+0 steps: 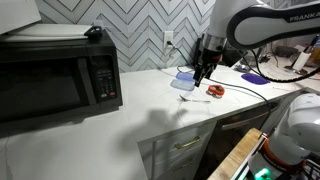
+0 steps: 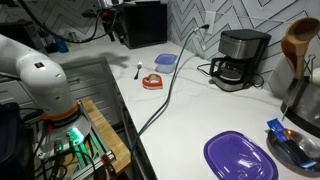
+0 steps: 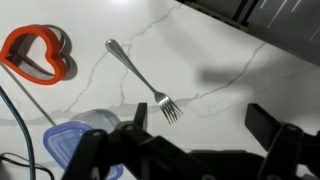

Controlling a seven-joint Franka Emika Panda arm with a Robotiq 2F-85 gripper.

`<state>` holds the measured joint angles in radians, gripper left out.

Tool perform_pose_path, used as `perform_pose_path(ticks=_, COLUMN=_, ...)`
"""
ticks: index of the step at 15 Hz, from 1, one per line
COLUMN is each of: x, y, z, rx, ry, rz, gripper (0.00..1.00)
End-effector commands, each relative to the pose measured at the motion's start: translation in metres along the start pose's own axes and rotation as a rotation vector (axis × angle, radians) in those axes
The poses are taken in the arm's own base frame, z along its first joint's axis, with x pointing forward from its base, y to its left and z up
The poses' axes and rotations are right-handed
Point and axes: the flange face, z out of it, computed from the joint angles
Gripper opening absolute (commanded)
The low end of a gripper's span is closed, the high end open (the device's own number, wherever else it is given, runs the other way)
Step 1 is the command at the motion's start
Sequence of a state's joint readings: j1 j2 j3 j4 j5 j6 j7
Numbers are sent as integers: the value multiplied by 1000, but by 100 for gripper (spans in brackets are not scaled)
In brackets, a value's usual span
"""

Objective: Move the lid to the left and place it on the bowl

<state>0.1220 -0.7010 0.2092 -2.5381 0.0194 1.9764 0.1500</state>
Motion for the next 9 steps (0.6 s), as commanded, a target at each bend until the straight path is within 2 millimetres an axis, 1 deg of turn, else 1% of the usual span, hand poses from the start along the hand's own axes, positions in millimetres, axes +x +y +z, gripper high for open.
perform_pose_path(ticks=1, x=5, y=47, z=-6, rx=25, ry=46, rz=107, gripper=100)
perform_pose_path(ticks=6, x=11, y=126, z=-5, rx=59, ry=138, rz=256, gripper=100)
perform_pose_path(ticks=9, x=16, y=160, z=3, rx=58, ry=167, rz=314, gripper=100)
